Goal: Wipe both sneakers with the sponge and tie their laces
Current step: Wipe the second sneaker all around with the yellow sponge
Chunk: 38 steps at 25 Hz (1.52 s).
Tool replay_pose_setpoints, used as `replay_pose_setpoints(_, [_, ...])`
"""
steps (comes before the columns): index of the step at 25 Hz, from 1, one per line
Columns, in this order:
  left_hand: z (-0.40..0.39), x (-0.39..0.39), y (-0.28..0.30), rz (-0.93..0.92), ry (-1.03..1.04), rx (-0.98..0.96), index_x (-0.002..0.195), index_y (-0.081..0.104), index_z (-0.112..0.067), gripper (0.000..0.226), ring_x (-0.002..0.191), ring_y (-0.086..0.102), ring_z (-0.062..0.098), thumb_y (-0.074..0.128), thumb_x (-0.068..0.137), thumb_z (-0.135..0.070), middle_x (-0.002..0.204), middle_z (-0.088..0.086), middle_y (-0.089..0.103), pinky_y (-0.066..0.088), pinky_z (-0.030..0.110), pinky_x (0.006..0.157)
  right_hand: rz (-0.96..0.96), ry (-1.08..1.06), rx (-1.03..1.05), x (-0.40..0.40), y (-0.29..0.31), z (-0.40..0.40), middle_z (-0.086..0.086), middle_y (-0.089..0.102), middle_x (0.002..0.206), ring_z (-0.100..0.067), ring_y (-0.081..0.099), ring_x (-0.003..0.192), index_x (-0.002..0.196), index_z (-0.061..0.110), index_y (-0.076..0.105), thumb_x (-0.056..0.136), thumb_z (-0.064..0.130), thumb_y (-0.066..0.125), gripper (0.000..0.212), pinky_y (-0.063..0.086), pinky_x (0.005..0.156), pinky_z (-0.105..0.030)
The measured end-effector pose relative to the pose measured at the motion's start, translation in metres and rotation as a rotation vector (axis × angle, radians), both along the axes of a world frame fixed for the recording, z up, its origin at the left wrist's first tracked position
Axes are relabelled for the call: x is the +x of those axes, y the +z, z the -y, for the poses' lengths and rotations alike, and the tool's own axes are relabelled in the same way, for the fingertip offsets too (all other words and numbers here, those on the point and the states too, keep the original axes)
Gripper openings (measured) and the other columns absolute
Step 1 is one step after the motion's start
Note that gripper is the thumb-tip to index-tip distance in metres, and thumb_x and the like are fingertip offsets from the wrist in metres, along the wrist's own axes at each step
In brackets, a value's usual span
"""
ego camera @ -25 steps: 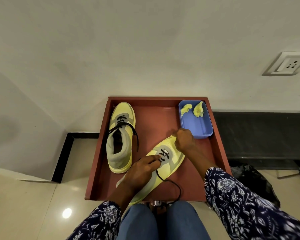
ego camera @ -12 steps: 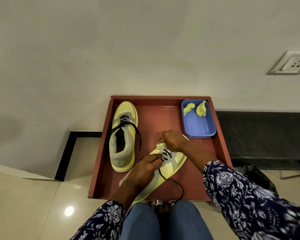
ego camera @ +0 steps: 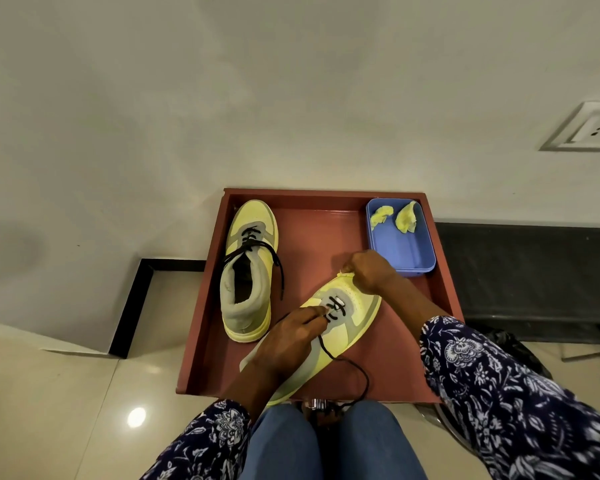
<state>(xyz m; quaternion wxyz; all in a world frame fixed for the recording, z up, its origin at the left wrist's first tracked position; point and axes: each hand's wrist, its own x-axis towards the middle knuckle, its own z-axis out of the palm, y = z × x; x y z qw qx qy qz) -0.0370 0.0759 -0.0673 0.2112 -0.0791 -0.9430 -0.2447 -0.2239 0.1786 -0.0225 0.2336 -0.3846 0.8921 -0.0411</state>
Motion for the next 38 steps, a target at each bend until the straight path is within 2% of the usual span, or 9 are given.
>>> replay_pose_setpoints(5, [0.0,0.0,0.001,-0.004,0.008,-0.017,0.084,0.055,-0.011,0.021,0.086,0.069,0.028,0.04,0.074,0.0,0.1,0.014,0.069,0.055,0.026,0.067,0.067,0.116,-0.077,0.027,-0.001,0.017,-0.009,0.062,0.123,-0.025,0.056,0.114,0.117,0.008,0.063,0.084,-0.003,0.05,0.037,0.04,0.099,-0.028])
replay_pose_setpoints(9, [-0.001,0.001,0.003,0.005,0.005,-0.019,0.085,0.055,-0.011,0.022,0.086,0.068,0.027,0.04,0.073,0.0,0.101,0.013,0.069,0.054,0.025,0.067,0.072,0.186,-0.106,0.031,0.0,0.014,-0.009,0.063,0.121,-0.025,0.057,0.11,0.118,0.007,0.064,0.085,-0.001,0.052,0.036,0.042,0.09,-0.025])
replay_pose_setpoints(18, [-0.002,0.001,0.005,0.002,0.013,0.025,0.081,0.054,-0.01,0.021,0.085,0.069,0.028,0.037,0.074,0.001,0.098,0.015,0.069,0.055,0.027,0.066,-0.064,-0.072,-0.127,0.014,-0.007,-0.017,-0.015,0.057,0.127,-0.034,0.053,0.116,0.123,0.008,0.058,0.087,0.0,0.046,0.039,0.044,0.097,-0.035])
replay_pose_setpoints(23, [-0.001,-0.001,0.005,-0.004,0.005,0.022,0.083,0.055,-0.009,0.025,0.088,0.069,0.029,0.035,0.074,0.002,0.099,0.016,0.069,0.058,0.031,0.067,-0.051,-0.035,-0.204,0.033,-0.017,-0.014,-0.016,0.057,0.127,-0.032,0.052,0.118,0.122,0.005,0.059,0.081,0.0,0.053,0.042,0.043,0.1,-0.034])
replay_pose_setpoints(28, [-0.001,-0.001,0.004,0.0,0.022,-0.02,0.079,0.06,-0.007,0.024,0.085,0.069,0.027,0.038,0.073,0.0,0.097,0.014,0.07,0.056,0.027,0.066,-0.074,0.009,-0.355,0.05,-0.024,-0.026,-0.022,0.065,0.112,-0.037,0.061,0.105,0.114,-0.001,0.064,0.074,-0.002,0.063,0.04,0.046,0.093,-0.035])
replay_pose_setpoints(30, [-0.001,0.0,0.002,-0.002,0.028,-0.03,0.077,0.061,-0.008,0.023,0.083,0.069,0.027,0.039,0.073,0.0,0.095,0.013,0.07,0.055,0.026,0.065,-0.098,-0.059,-0.403,0.061,-0.032,-0.031,-0.016,0.063,0.11,-0.034,0.057,0.104,0.116,0.001,0.062,0.081,0.002,0.059,0.036,0.046,0.089,-0.031])
replay_pose_setpoints(34, [-0.001,-0.001,0.002,0.002,0.026,-0.031,0.076,0.061,-0.007,0.023,0.081,0.07,0.027,0.039,0.072,0.0,0.095,0.014,0.07,0.055,0.026,0.063,-0.017,-0.393,-0.512,0.09,-0.039,-0.04,-0.002,0.056,0.108,-0.014,0.052,0.102,0.116,0.006,0.061,0.094,0.011,0.047,0.027,0.042,0.087,-0.013])
replay_pose_setpoints(36, [-0.001,-0.001,0.002,0.003,0.017,-0.019,0.079,0.058,-0.01,0.021,0.082,0.069,0.027,0.04,0.072,0.0,0.096,0.014,0.07,0.055,0.025,0.063,-0.068,-0.415,-0.588,0.1,-0.045,-0.051,-0.007,0.061,0.108,-0.022,0.058,0.101,0.115,0.005,0.063,0.09,0.009,0.053,0.027,0.049,0.09,-0.025])
replay_pose_setpoints(38, [0.0,-0.001,0.002,-0.003,-0.001,0.001,0.082,0.051,-0.014,0.019,0.083,0.069,0.027,0.041,0.073,0.0,0.097,0.013,0.07,0.055,0.025,0.063,-0.049,-0.378,-0.573,0.099,-0.05,-0.06,-0.01,0.061,0.113,-0.027,0.056,0.106,0.113,0.01,0.065,0.089,0.009,0.054,0.026,0.046,0.093,-0.032])
